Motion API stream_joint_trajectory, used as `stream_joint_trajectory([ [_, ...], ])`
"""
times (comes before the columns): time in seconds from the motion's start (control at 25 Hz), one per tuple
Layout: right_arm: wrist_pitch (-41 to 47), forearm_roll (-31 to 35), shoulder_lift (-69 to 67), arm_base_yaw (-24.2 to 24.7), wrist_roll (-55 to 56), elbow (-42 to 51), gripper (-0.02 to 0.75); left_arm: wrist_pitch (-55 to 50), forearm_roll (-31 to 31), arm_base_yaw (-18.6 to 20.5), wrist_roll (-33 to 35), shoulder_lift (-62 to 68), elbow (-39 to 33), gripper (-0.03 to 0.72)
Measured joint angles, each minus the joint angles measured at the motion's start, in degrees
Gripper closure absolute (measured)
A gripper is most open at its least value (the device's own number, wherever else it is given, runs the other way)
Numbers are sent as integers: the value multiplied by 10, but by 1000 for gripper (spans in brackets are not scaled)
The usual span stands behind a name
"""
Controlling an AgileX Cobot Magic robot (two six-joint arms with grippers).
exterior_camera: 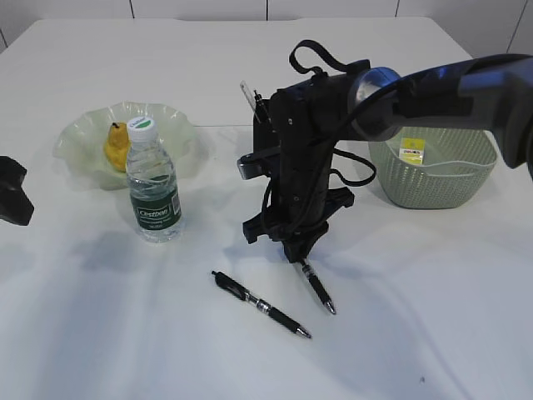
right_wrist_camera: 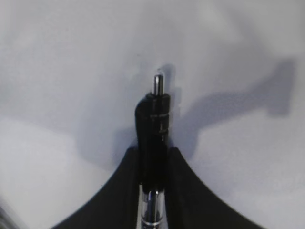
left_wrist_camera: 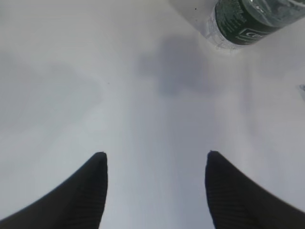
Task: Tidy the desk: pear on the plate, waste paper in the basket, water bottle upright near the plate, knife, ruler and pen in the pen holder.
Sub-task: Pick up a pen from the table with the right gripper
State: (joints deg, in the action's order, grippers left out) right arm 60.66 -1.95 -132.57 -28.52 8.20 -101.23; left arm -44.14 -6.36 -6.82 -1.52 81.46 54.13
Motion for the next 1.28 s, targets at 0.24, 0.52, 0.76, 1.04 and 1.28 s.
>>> stream_joint_trajectory([
  [0.24,11,10,0,0,-19,-3,654,0,0,0,0,0,0,232],
  [0.52,21,13,32,0,-39,-3,654,0,0,0,0,0,0,232],
  [0.76,23,13,94,13,-53,-5,654,0,0,0,0,0,0,232],
  [1.04,-42,13,157,49,-61,-11,654,-5,0,0,0,0,0,232],
  [1.28,-162,10,160,57,-78,-30,654,-10,0,0,0,0,0,232],
])
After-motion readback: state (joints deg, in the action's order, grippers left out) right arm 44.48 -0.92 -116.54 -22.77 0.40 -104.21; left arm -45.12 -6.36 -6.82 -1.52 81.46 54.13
